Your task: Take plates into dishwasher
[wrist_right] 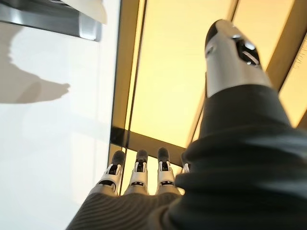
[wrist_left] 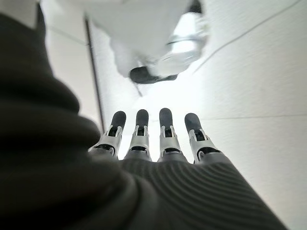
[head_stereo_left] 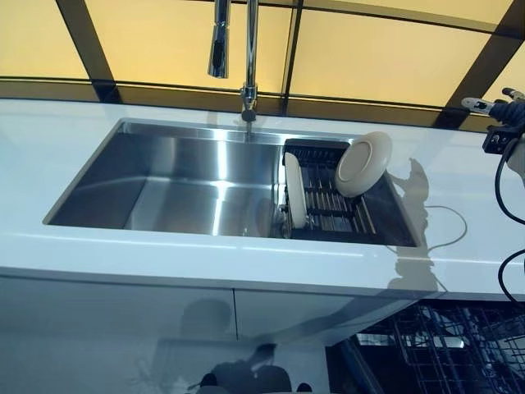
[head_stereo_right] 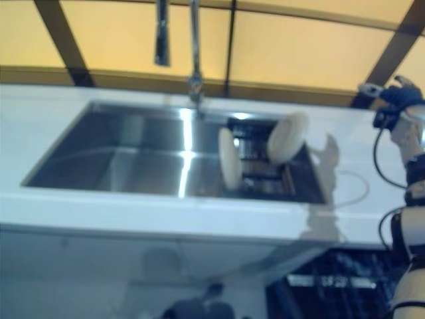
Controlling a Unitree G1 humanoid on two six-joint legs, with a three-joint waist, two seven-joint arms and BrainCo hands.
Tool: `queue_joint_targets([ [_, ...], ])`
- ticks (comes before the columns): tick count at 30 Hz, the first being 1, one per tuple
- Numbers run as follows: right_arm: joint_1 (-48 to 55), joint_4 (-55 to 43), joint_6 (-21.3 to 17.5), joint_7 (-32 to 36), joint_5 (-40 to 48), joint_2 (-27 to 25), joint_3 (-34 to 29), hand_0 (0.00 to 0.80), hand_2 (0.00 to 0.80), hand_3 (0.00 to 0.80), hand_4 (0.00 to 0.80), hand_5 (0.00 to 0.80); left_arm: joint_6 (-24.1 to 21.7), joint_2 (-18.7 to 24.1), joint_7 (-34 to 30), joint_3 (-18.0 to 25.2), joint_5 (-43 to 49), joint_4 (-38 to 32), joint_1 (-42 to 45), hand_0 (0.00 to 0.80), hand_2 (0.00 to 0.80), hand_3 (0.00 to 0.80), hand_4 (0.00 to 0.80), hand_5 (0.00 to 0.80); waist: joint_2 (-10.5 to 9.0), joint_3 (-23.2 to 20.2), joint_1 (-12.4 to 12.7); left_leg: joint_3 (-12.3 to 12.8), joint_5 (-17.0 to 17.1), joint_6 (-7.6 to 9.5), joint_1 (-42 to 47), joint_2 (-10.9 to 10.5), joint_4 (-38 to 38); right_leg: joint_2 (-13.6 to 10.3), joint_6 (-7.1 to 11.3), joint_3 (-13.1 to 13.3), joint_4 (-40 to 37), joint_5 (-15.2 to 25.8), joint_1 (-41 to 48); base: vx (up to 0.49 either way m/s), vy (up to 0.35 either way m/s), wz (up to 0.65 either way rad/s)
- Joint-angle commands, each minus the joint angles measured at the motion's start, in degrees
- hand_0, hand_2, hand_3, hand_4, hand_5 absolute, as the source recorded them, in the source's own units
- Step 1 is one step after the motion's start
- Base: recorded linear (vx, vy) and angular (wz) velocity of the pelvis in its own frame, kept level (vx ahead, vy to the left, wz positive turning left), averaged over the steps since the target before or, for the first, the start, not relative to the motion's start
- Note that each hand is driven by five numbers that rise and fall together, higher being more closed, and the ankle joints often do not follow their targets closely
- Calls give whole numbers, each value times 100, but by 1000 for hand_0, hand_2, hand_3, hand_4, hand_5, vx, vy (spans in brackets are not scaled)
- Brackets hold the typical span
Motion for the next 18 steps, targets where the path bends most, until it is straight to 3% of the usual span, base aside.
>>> queue_joint_targets([
  [1,-1113,91,11,116,-118,-206,576,0,0,0,0,0,88,330,-79,-221,68,374,-105,0,0,0,0,0,-278,-130,61,-111,-73,244,-92,-214,-22,-337,306,-140,-7,137,25,84,14,3],
  [9,-1196,-22,510,176,150,17,737,0,0,0,0,0,260,314,-15,-272,41,383,-94,0,0,0,0,0,-289,-43,37,-69,-34,214,-181,-161,-22,-341,328,-107,-7,154,-89,70,-7,1],
  [18,-1320,-495,459,-446,630,261,782,0,0,0,0,0,366,339,145,-291,-305,281,-334,0,0,0,0,0,-195,375,-15,-133,53,199,-575,-196,-22,-346,340,-39,-7,212,-466,-73,-15,0],
])
